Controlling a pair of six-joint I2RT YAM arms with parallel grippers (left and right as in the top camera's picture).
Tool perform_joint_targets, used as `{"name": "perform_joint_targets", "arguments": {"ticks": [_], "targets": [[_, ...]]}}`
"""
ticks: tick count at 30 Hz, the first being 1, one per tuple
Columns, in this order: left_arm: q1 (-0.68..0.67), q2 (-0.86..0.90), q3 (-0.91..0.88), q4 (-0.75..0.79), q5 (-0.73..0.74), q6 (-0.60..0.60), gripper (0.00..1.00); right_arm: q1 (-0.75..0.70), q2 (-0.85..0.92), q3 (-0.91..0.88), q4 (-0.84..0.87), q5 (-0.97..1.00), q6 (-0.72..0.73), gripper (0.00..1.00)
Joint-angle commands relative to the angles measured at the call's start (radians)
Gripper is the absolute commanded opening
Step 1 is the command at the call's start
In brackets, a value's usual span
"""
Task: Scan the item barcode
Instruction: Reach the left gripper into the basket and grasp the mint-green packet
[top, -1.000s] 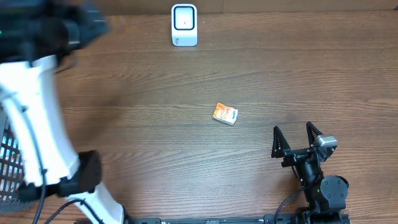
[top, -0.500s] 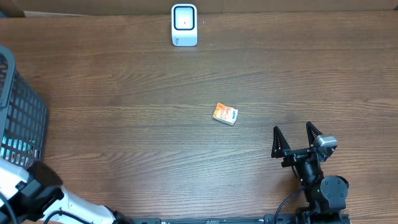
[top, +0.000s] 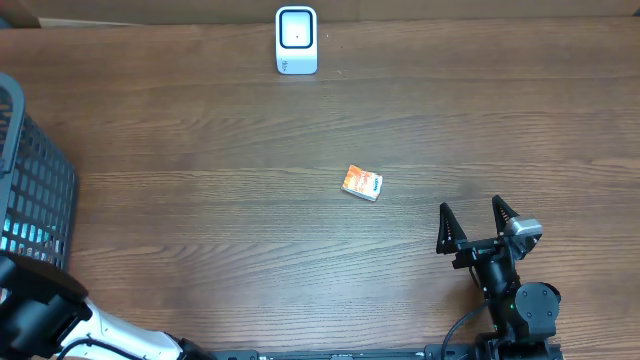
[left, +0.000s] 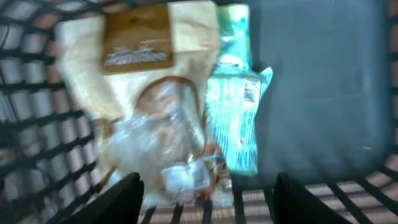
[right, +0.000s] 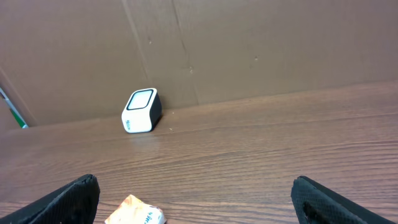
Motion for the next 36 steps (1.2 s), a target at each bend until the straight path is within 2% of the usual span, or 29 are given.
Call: {"name": "perform_joint_targets", "arguments": {"ticks": [1,13,24,25,26,28,29,36], "targets": [[-0.027,0.001,-0.145,0.097,-0.018,0.062,0.59,-0.005,-0.009,-0.011,0.004,0.009,-0.004,1.00],[-0.029,0.002,-0.518,0.462,-0.035,0.131,0.64,-0.005,-0.009,-0.011,0.004,0.009,-0.004,1.00],[-0.029,0.005,-0.665,0.658,-0.027,0.132,0.66,-0.005,-0.009,-0.011,0.004,0.009,-0.004,1.00],[-0.029,0.009,-0.667,0.660,-0.025,0.132,0.61,-0.005,-0.009,-0.011,0.005,0.009,-0.004,1.00],[-0.029,0.011,-0.668,0.659,-0.025,0.132,0.47,-0.005,-0.009,-0.011,0.004,0.009,-0.004,1.00],[-0.029,0.011,-0.667,0.656,-0.025,0.132,0.13,-0.005,-0.009,-0.011,0.005,0.009,-0.004,1.00],[-0.029,0.010,-0.665,0.655,-0.025,0.132,0.04,-0.005,-0.009,-0.011,0.005,0.009,-0.004,1.00],[-0.031,0.006,-0.583,0.575,-0.025,0.131,0.04,-0.005,-0.009,-0.011,0.004,0.009,-0.004,1.00]]}}
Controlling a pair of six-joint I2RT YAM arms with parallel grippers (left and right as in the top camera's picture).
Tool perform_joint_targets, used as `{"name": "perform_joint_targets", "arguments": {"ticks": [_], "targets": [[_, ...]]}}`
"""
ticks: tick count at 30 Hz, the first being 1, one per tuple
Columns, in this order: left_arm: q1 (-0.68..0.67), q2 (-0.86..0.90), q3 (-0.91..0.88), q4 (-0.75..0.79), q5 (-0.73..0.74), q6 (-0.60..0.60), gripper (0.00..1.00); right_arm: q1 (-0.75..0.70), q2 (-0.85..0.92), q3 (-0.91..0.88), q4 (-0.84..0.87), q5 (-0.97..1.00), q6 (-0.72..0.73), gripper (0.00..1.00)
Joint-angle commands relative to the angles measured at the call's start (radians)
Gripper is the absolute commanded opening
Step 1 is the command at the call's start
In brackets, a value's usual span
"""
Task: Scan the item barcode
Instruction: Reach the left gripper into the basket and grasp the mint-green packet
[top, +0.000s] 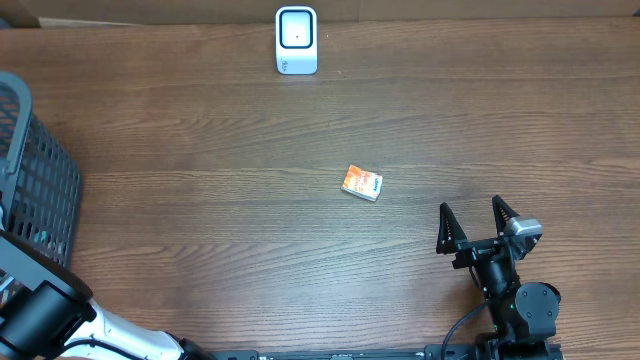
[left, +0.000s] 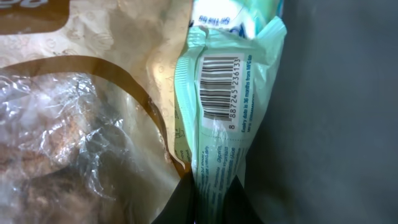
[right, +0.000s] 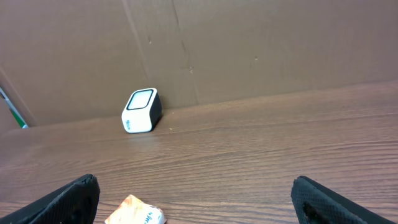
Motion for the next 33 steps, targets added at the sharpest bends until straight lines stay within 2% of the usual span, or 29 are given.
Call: {"name": "perform_joint_targets", "arguments": {"ticks": [1,4,11,14,17,18,19,23,24,28,33], "targets": [[-0.005,0.025,0.062,-0.074,0.008,0.007,0.04,-0.005,-0.009,-0.011,0.005,0.009,-0.005,1.00],[-0.005,0.024,0.178,-0.162,0.008,0.003,0.04,-0.005,-0.009,-0.011,0.005,0.009,-0.005,1.00],[-0.008,0.023,0.666,-0.428,0.013,-0.093,0.04,-0.005,-0.009,-0.011,0.005,0.009,-0.005,1.00],[-0.010,0.023,0.873,-0.507,0.113,-0.133,0.04,-0.005,-0.009,-0.011,0.005,0.009,-0.005,1.00],[-0.012,0.023,0.988,-0.549,0.225,-0.133,0.04,-0.005,-0.009,-0.011,0.005,0.009,-0.005,1.00],[-0.014,0.023,0.995,-0.562,0.241,-0.133,0.04,-0.005,-0.009,-0.011,0.005,0.009,-0.005,1.00],[-0.015,0.023,0.994,-0.580,0.241,-0.132,0.09,-0.005,-0.009,-0.011,0.005,0.009,-0.005,1.00],[-0.016,0.042,0.917,-0.652,0.191,-0.132,0.39,-0.005,-0.009,-0.011,0.005,0.009,-0.005,1.00],[-0.015,0.045,0.886,-0.657,0.189,-0.132,0.42,-0.005,-0.009,-0.011,0.005,0.009,-0.005,1.00],[-0.015,0.050,0.721,-0.627,0.184,-0.144,0.45,-0.005,-0.009,-0.011,0.005,0.009,-0.005,1.00],[-0.015,0.050,0.479,-0.496,0.183,-0.154,0.43,-0.005,-0.009,-0.011,0.005,0.009,-0.005,1.00]]}}
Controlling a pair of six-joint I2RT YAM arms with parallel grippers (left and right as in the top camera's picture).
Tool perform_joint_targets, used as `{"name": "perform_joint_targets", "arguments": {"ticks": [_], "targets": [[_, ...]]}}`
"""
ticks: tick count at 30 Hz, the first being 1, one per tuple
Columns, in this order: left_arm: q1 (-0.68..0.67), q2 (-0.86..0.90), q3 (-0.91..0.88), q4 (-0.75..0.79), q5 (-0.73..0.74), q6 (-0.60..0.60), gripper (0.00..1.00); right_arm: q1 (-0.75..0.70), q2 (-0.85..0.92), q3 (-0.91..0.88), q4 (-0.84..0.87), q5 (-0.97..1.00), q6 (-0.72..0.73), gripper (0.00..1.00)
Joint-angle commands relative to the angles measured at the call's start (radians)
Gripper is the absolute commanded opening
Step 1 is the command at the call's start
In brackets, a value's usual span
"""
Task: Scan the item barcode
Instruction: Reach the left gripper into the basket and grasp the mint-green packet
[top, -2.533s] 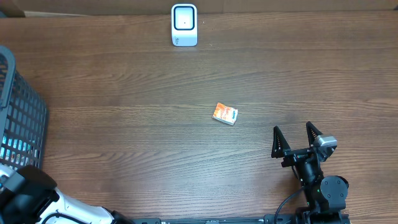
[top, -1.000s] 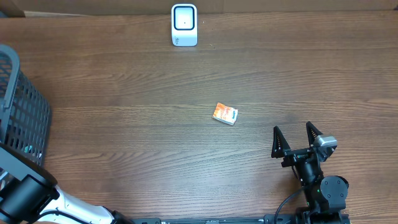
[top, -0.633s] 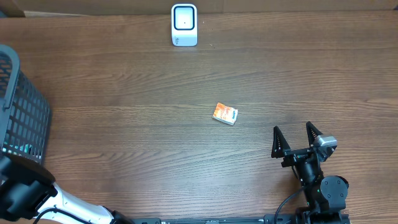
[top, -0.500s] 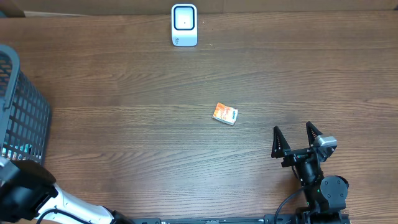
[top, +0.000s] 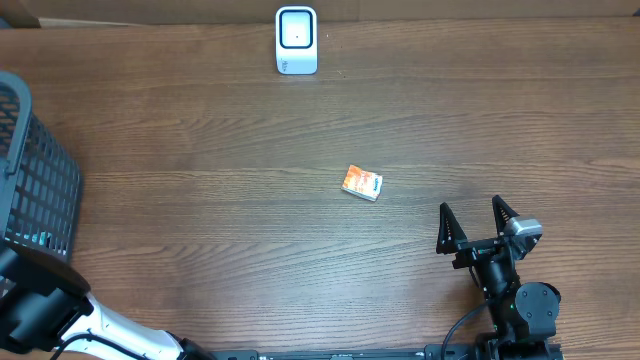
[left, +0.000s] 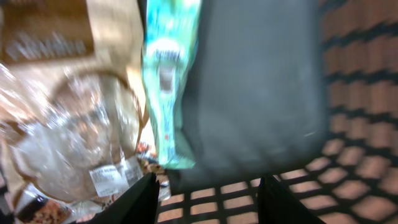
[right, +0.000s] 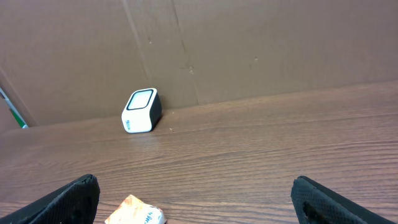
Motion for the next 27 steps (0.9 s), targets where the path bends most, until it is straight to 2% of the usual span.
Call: {"name": "perform_joint_targets", "arguments": {"ticks": [1,6,11,15,27], "targets": [[-0.003,0.008,-0.151,0.078,0.002,-0.033,0.43,-0.005,-0.009,-0.011,0.005,0.009,-0.005,1.00],[-0.003,0.008,-0.315,0.203,-0.011,-0.035,0.45,-0.005,-0.009,-0.011,0.005,0.009,-0.005,1.00],[-0.003,0.008,-0.468,0.349,-0.077,-0.035,0.61,-0.005,-0.009,-0.011,0.005,0.009,-0.005,1.00],[-0.003,0.008,-0.552,0.451,-0.103,-0.035,0.68,-0.005,-0.009,-0.011,0.005,0.009,-0.005,1.00],[-0.003,0.009,-0.718,0.650,-0.153,-0.032,0.72,-0.005,-0.009,-0.011,0.005,0.009,-0.005,1.00]]}}
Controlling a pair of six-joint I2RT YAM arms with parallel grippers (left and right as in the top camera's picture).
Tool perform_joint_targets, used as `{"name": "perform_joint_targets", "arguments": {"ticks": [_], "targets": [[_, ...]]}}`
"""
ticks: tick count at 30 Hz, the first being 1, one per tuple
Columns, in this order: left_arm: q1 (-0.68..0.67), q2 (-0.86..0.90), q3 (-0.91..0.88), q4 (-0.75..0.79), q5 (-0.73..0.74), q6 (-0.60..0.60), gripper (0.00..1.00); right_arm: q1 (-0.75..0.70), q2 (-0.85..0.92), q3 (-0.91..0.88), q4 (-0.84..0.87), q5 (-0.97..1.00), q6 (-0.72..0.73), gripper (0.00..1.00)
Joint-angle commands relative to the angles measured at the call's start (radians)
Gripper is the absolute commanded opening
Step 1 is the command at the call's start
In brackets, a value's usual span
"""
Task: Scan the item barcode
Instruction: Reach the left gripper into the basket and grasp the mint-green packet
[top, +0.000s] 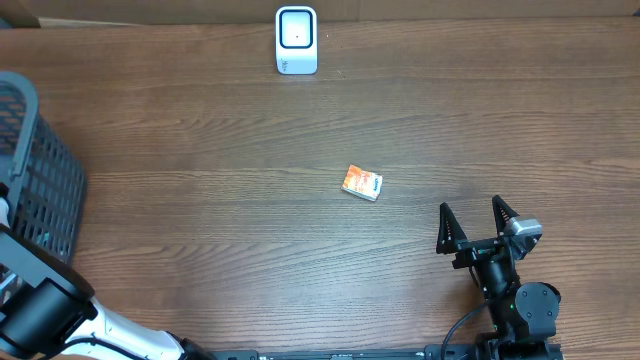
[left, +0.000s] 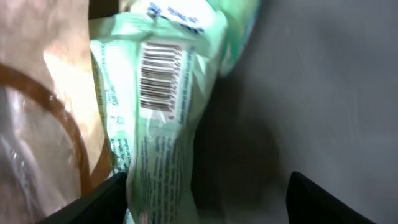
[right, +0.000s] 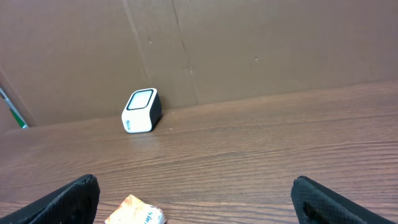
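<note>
Inside the black mesh basket (top: 45, 190) my left gripper (left: 208, 208) hangs open, close over a pale green packet (left: 155, 124) whose barcode (left: 163, 78) faces the camera. The packet's lower end lies just beside the left finger (left: 99, 202), not pinched. A tan bag (left: 37, 118) lies to its left. The white scanner (top: 296, 40) stands at the table's far edge, also in the right wrist view (right: 141, 111). My right gripper (top: 478, 222) rests open at the near right, nothing between its fingers.
A small orange packet (top: 362, 183) lies mid-table, left of and beyond the right gripper, and shows low in the right wrist view (right: 135, 213). The basket's dark floor (left: 311, 93) spreads right of the green packet. A brown cardboard wall (right: 249, 43) stands behind the scanner.
My left gripper was open and higher in the basket, with the packets small below it. Now it is low and close on the green packet, still open. The right arm has not moved.
My left gripper first hung open above the tan bag and green packet in the basket. Then it was low with its jaws close together at the green packet's end. Then it was open and high, the packet still lying there. Now it is low again, open.
</note>
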Motion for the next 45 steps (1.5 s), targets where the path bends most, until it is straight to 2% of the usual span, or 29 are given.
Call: {"name": "perform_joint_targets", "arguments": {"ticks": [1,4,7,8,10,11,18,23,26,28,39,45], "targets": [[0.005,0.046,-0.110,0.034,-0.037,-0.010,0.73,-0.005,-0.009,-0.011,0.004,0.009,-0.005,1.00],[0.005,0.046,-0.145,0.061,-0.038,-0.002,0.70,-0.005,-0.009,-0.011,0.004,0.009,-0.005,1.00],[0.005,0.046,-0.156,0.068,-0.037,-0.002,0.55,-0.005,-0.009,-0.011,0.005,0.009,-0.005,1.00],[0.005,0.046,-0.156,0.068,-0.037,-0.002,0.46,-0.005,-0.009,-0.011,0.004,0.009,-0.005,1.00],[0.005,0.046,-0.154,0.068,-0.037,0.003,0.14,-0.005,-0.009,-0.011,0.005,0.009,-0.005,1.00],[0.005,0.046,-0.154,0.068,-0.037,0.011,0.04,-0.005,-0.009,-0.011,0.004,0.009,-0.005,1.00],[0.005,0.040,-0.057,-0.044,-0.033,0.032,0.04,-0.005,-0.009,-0.011,0.004,0.009,-0.005,1.00],[0.005,0.024,0.165,-0.225,0.005,0.031,0.04,-0.005,-0.009,-0.011,0.005,0.009,-0.005,1.00],[0.005,0.018,0.345,-0.345,0.090,0.032,0.04,-0.005,-0.009,-0.011,0.004,0.009,-0.005,1.00],[0.005,0.018,0.400,-0.382,0.140,0.032,0.04,-0.005,-0.009,-0.011,0.005,0.009,-0.005,1.00],[0.004,0.016,0.419,-0.390,0.474,0.086,0.04,-0.005,-0.009,-0.011,0.005,0.009,-0.005,1.00],[0.001,-0.018,0.464,-0.394,0.512,0.103,0.04,-0.005,-0.009,-0.011,0.005,0.009,-0.005,1.00]]}}
